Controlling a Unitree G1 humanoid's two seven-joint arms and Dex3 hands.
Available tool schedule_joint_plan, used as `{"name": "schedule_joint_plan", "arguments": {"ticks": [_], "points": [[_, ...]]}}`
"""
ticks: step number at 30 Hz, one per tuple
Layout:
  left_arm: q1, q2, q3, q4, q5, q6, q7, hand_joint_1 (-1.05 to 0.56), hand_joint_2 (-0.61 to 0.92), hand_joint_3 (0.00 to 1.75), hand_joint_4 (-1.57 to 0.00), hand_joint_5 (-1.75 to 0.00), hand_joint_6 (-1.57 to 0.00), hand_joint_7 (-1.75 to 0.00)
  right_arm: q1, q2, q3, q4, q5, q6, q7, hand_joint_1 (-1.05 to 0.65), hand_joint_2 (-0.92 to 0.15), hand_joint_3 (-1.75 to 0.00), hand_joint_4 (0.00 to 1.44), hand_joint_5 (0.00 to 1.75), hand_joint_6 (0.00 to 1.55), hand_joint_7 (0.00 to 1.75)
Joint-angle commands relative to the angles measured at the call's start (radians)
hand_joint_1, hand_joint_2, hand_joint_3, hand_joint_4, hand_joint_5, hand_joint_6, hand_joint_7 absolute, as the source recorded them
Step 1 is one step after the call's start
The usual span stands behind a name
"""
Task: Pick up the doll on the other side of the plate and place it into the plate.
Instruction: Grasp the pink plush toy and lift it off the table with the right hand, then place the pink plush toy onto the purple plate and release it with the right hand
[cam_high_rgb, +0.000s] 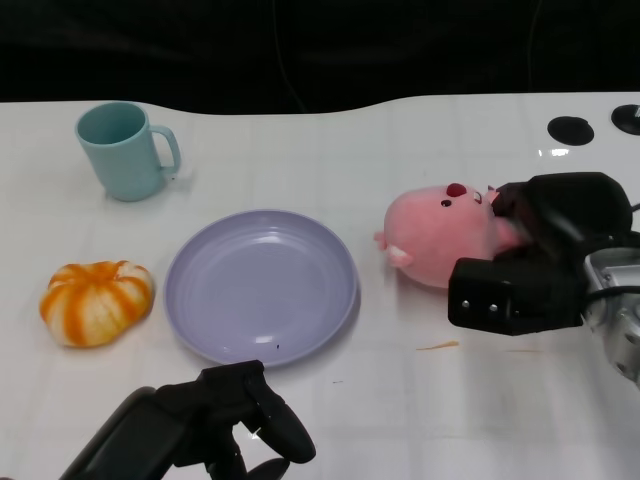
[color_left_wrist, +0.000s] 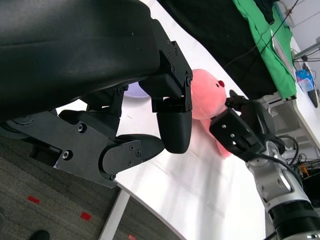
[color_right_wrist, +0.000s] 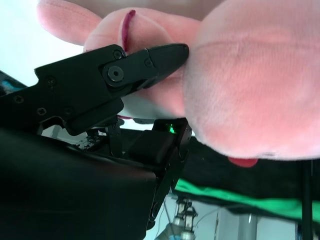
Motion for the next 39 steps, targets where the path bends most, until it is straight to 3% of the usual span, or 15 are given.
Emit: {"name": "schedule_joint_plan", "arguments": {"ticks": [1, 2, 3, 5, 6, 8, 9, 20, 24, 27, 31, 34, 39], "points": [[0.006, 0.009, 0.013, -0.001, -0.006, -0.010, 0.003, -0.18, 0.78, 0.69, -0.62, -1.62, -0.61, -1.17, 0.029, -0.022, -0.047, -0.056, 0.029, -0.020, -0.040, -0.29, -0.91, -0.11, 0.94, 1.75, 1.06, 0.55], [0.007, 0.007, 0.014, 0.001, -0.008, -0.011, 0.004, -0.17, 0.78, 0.69, -0.61, -1.63, -0.61, -1.17, 0.038, -0.019, -0.056, -0.071, 0.033, -0.020, -0.050, -0.28, -0.90, -0.13, 0.95, 1.75, 0.96, 0.89], [0.007, 0.008, 0.014, 0.001, -0.008, -0.010, 0.004, -0.17, 0.77, 0.71, -0.61, -1.63, -0.62, -1.16, 0.047, -0.017, -0.067, -0.088, 0.040, -0.023, -0.057, -0.29, -0.90, -0.15, 0.95, 1.75, 0.76, 1.39], [0.002, 0.010, 0.012, -0.004, -0.005, -0.002, 0.006, -0.18, 0.77, 0.72, -0.61, -1.63, -0.62, -1.16, 0.058, -0.017, -0.086, -0.113, 0.056, -0.046, -0.065, -0.27, -0.89, -0.17, 0.94, 1.75, 0.68, 1.65], [-0.002, 0.010, 0.010, -0.007, -0.004, 0.002, 0.007, -0.18, 0.76, 0.72, -0.61, -1.63, -0.62, -1.16, 0.063, -0.017, -0.098, -0.125, 0.069, -0.064, -0.067, -0.25, -0.75, -0.45, 0.96, 1.75, 0.70, 1.71], [-0.006, 0.009, 0.009, -0.011, -0.004, 0.007, 0.009, -0.19, 0.76, 0.72, -0.61, -1.63, -0.62, -1.16, 0.068, -0.013, -0.114, -0.159, 0.085, -0.062, -0.049, -0.24, -0.52, -0.93, 0.96, 1.75, 0.69, 1.74], [-0.007, 0.009, 0.010, -0.013, -0.005, 0.010, 0.008, -0.19, 0.76, 0.72, -0.61, -1.63, -0.62, -1.17, 0.069, -0.011, -0.118, -0.173, 0.088, -0.059, -0.042, -0.25, -0.49, -1.00, 0.95, 1.75, 0.69, 1.74], [0.004, 0.010, -0.018, -0.036, 0.009, 0.023, 0.015, -0.20, 0.78, 0.70, -0.62, -1.61, -0.61, -1.18, 0.061, 0.061, -0.140, -0.341, 0.117, -0.037, 0.017, -0.25, -0.36, -1.33, 0.94, 1.75, 0.75, 1.75], [0.001, 0.007, -0.029, -0.038, 0.015, 0.026, 0.021, -0.19, 0.77, 0.71, -0.62, -1.61, -0.61, -1.18, 0.048, 0.099, -0.127, -0.390, 0.108, -0.030, 0.051, -0.25, -0.33, -1.35, 0.93, 1.75, 0.74, 1.72], [-0.001, 0.007, -0.037, -0.037, 0.021, 0.026, 0.024, -0.20, 0.76, 0.72, -0.63, -1.62, -0.62, -1.17, 0.026, 0.131, -0.109, -0.392, 0.101, -0.049, 0.067, -0.26, -0.33, -1.35, 0.96, 1.75, 0.79, 1.58], [-0.002, 0.002, -0.053, -0.036, 0.029, 0.028, 0.025, -0.20, 0.76, 0.73, -0.63, -1.61, -0.62, -1.17, -0.010, 0.193, -0.091, -0.384, 0.110, -0.047, 0.106, -0.24, -0.29, -1.41, 0.97, 1.75, 0.76, 1.70], [-0.003, -0.007, -0.067, -0.036, 0.029, 0.032, 0.031, -0.19, 0.75, 0.74, -0.63, -1.61, -0.62, -1.17, -0.039, 0.228, -0.068, -0.363, 0.093, -0.036, 0.125, -0.23, -0.26, -1.37, 0.96, 1.75, 0.74, 1.69], [-0.010, -0.013, -0.093, -0.043, 0.046, 0.047, 0.045, -0.19, 0.73, 0.78, -0.62, -1.62, -0.63, -1.17, -0.079, 0.291, -0.043, -0.301, 0.092, -0.010, 0.151, -0.26, -0.31, -1.27, 0.97, 1.75, 0.74, 1.74]]}}
